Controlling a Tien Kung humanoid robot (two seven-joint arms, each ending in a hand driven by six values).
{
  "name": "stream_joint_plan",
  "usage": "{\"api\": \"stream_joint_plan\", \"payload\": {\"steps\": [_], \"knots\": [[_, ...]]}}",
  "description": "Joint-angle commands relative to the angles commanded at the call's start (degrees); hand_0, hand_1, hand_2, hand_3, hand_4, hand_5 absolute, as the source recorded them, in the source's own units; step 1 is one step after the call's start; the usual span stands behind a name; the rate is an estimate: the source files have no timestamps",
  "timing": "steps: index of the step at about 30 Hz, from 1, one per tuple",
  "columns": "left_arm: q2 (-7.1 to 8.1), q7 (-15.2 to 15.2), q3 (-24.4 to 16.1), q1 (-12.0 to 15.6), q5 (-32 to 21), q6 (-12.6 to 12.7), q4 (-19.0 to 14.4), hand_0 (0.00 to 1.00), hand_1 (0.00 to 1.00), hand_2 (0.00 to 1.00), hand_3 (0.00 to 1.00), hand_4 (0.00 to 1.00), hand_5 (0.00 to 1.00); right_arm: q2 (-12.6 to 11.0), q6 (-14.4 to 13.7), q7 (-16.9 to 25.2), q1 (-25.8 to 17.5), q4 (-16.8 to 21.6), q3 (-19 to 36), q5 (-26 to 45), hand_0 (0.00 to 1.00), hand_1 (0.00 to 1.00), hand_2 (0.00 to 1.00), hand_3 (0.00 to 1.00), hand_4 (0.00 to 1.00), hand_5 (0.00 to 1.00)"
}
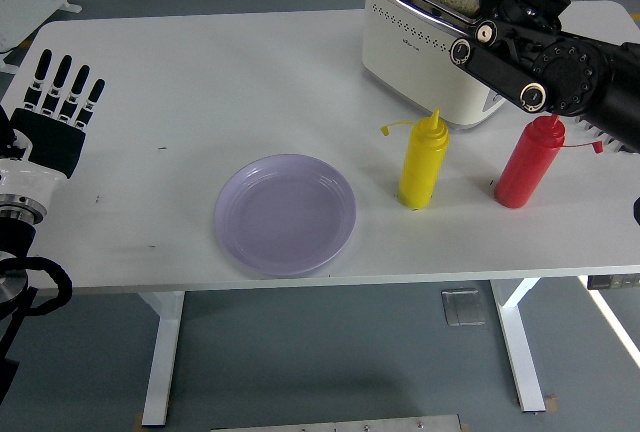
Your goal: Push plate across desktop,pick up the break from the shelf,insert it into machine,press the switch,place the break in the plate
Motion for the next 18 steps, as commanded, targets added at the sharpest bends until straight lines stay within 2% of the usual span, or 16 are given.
{"api": "stream_joint_plan", "payload": {"steps": [1,2,7,8,18], "knots": [[-0.01,0.0,0.01,-0.01,0.01,0.0,0.01,0.797,0.727,0.673,0.688,0.722,0.998,0.0,0.14,0.0,-0.03,-0.09,0.05,0.0,0.687,0.725,0.757,0.721,0.537,0.084],[-0.01,0.0,0.01,0.0,0.01,-0.01,0.01,0.792,0.721,0.665,0.684,0.721,0.998,-0.03,0.39,0.04,-0.08,-0.19,0.15,-0.02,0.708,0.759,0.809,0.782,0.585,0.136],[-0.02,0.02,-0.06,0.1,-0.06,-0.05,-0.04,0.792,0.721,0.665,0.684,0.721,0.998,-0.19,1.45,0.38,-0.34,-0.08,0.85,-0.25,0.708,0.759,0.809,0.782,0.585,0.136],[-0.02,0.03,-0.06,0.12,-0.09,-0.05,-0.07,0.789,0.72,0.661,0.681,0.719,0.998,-0.23,1.71,0.53,-0.41,0.07,1.04,-0.35,0.714,0.766,0.821,0.797,0.639,0.182],[-0.06,0.01,0.07,0.07,-0.36,-0.11,-0.1,0.787,0.717,0.659,0.679,0.718,0.998,-0.55,2.63,1.4,-0.51,0.41,2.46,-1.21,0.719,0.77,0.827,0.81,0.677,0.22]]}}
